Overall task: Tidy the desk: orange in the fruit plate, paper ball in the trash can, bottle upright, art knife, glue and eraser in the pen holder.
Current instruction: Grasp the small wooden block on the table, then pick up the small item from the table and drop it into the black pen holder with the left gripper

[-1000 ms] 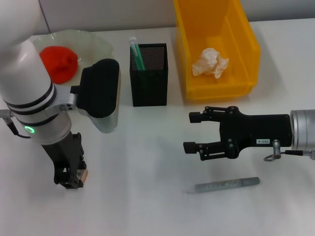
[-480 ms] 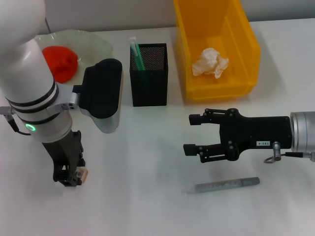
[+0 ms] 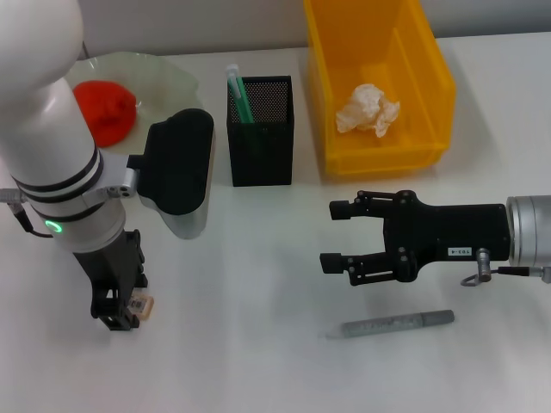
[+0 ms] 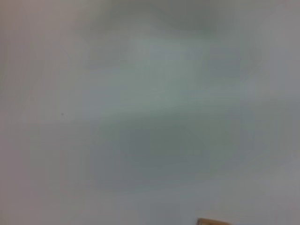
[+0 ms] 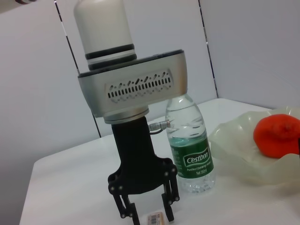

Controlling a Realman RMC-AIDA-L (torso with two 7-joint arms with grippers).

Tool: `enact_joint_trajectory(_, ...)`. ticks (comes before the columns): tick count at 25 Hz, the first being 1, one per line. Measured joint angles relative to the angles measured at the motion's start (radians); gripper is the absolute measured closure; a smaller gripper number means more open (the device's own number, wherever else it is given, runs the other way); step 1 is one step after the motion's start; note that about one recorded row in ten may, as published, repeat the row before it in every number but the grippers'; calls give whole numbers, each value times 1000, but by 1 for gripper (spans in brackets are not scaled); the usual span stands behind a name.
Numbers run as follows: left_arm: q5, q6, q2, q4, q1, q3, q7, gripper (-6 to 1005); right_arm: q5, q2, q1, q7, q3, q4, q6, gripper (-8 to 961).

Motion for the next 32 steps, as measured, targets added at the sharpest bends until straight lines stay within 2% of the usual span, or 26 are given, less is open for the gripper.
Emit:
enact_joint_trajectory(17, -3, -13, 0, -24, 2, 12, 20, 485, 0, 0, 1, 2, 2, 1, -4, 113)
enact_joint_trajectory(22, -7, -12, 0, -25, 2, 11, 30, 697, 0, 0, 1, 3, 2, 1, -6, 113)
enact_joint_trajectory(28, -15, -14, 0, -21, 2, 7, 29, 727, 0, -1, -4, 3, 3, 1, -8, 113)
enact_joint_trajectory(32, -35, 17, 0, 32, 7, -17, 29, 727, 0, -2, -6, 3, 4, 1, -8, 113)
